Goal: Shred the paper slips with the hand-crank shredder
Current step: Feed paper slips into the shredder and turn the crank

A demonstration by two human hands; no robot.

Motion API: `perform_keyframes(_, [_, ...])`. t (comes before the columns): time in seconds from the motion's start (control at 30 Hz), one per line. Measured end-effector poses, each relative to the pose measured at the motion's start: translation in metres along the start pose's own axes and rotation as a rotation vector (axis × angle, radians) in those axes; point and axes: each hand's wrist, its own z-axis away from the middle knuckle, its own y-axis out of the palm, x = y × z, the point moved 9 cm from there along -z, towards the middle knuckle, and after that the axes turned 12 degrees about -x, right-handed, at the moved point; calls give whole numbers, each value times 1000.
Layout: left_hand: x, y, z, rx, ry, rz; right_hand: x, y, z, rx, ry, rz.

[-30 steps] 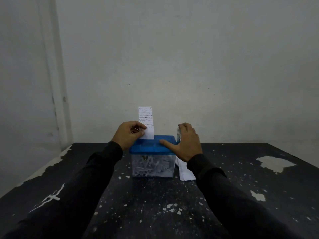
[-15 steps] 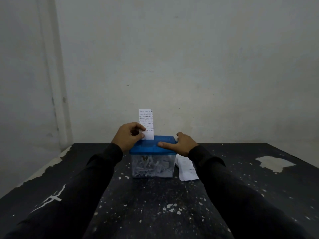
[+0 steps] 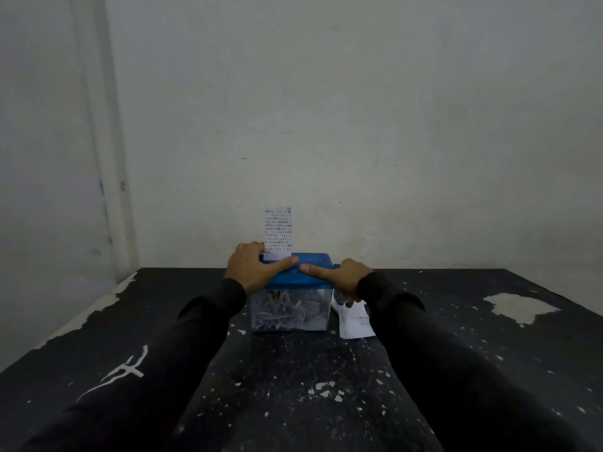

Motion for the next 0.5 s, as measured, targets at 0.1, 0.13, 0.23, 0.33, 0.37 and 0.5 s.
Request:
perform_keyframes(0.1, [2, 7, 0, 45, -44, 28, -5, -3, 3, -88, -3, -32])
perform_keyframes(0.13, [3, 11, 0, 79, -70, 84, -5, -6, 4, -134, -23, -15])
perform_keyframes(0.23, [-4, 13, 2, 126, -91, 152, -1, -20, 7, -292, -93, -15])
perform_keyframes(0.33, [-10, 13, 4, 141, -105, 193, -4, -38, 7, -451, -97, -254])
perform_keyframes(0.37, [-12, 13, 5, 146, -110, 206, -6, -43, 6, -474, -76, -408])
perform_keyframes(0.5, [-13, 10, 6, 131, -138, 199, -1, -53, 0, -383, -26, -873])
